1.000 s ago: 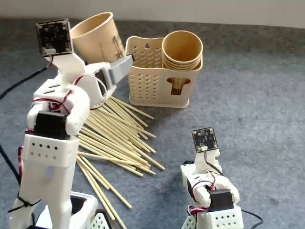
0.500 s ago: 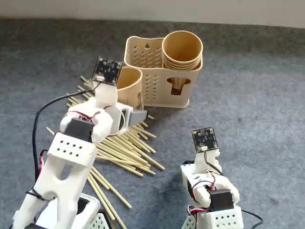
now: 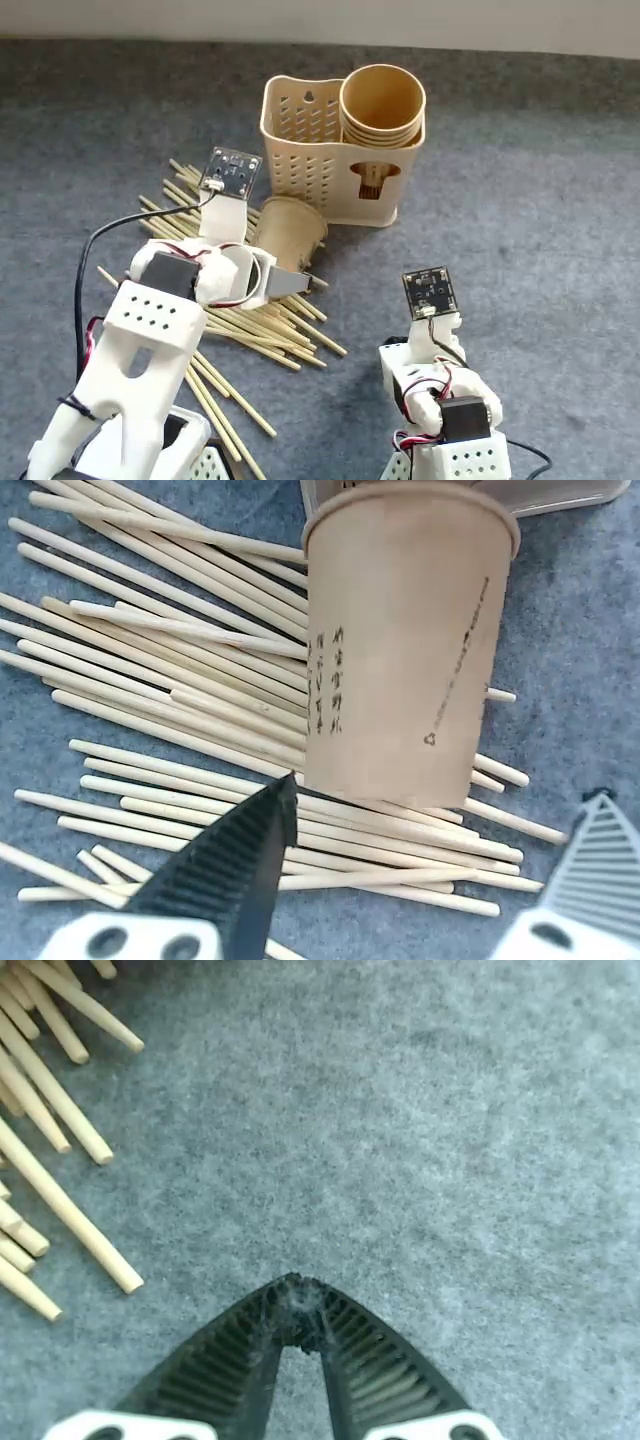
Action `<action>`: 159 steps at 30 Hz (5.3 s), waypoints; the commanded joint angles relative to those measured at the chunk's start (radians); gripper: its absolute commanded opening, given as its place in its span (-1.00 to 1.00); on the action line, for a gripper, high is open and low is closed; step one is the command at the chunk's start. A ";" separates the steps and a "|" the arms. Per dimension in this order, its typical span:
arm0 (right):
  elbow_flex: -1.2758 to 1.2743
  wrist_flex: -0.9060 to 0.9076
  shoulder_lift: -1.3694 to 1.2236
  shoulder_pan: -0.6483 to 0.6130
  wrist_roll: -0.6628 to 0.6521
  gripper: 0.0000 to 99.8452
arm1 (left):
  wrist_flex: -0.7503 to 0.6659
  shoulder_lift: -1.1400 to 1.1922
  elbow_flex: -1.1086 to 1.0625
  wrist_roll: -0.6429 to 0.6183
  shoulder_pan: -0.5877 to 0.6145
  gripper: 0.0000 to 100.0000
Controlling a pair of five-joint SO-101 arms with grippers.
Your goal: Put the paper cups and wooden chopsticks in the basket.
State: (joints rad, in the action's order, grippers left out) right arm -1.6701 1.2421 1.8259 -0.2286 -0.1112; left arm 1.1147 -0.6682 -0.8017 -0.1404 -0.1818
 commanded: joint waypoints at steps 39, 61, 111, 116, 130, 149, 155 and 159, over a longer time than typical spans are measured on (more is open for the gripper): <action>-0.130 0.005 0.013 -0.005 0.003 -0.99 | 0.143 -0.028 0.044 0.032 -0.291 -0.31; -0.130 0.005 0.013 -0.008 0.005 -0.99 | -0.080 0.297 -0.028 -0.023 -0.423 -0.24; -0.130 0.005 0.013 -0.008 0.005 -0.99 | -0.008 -0.140 0.021 -0.144 -0.097 -0.30; -0.130 0.005 0.013 -0.008 0.005 -0.99 | -0.006 -0.139 0.071 -0.157 -0.191 -0.25; -0.130 0.005 0.013 -0.008 0.005 -0.99 | -0.008 0.274 0.266 -0.186 -0.246 -0.25; -0.130 0.005 0.013 -0.008 0.005 -0.99 | -0.002 0.719 0.648 -0.253 -0.285 -0.25; -0.130 0.005 0.013 -0.008 0.005 -0.99 | 0.080 0.754 0.662 -0.184 -0.321 -0.26; -0.130 0.005 0.013 -0.008 0.005 -0.99 | 0.158 0.753 0.662 -0.124 -0.288 -0.34</action>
State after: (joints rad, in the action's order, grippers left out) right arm -1.6701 1.2421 1.8259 -0.2286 -0.1112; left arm 1.2037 0.0990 -0.1895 -0.3184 -0.4795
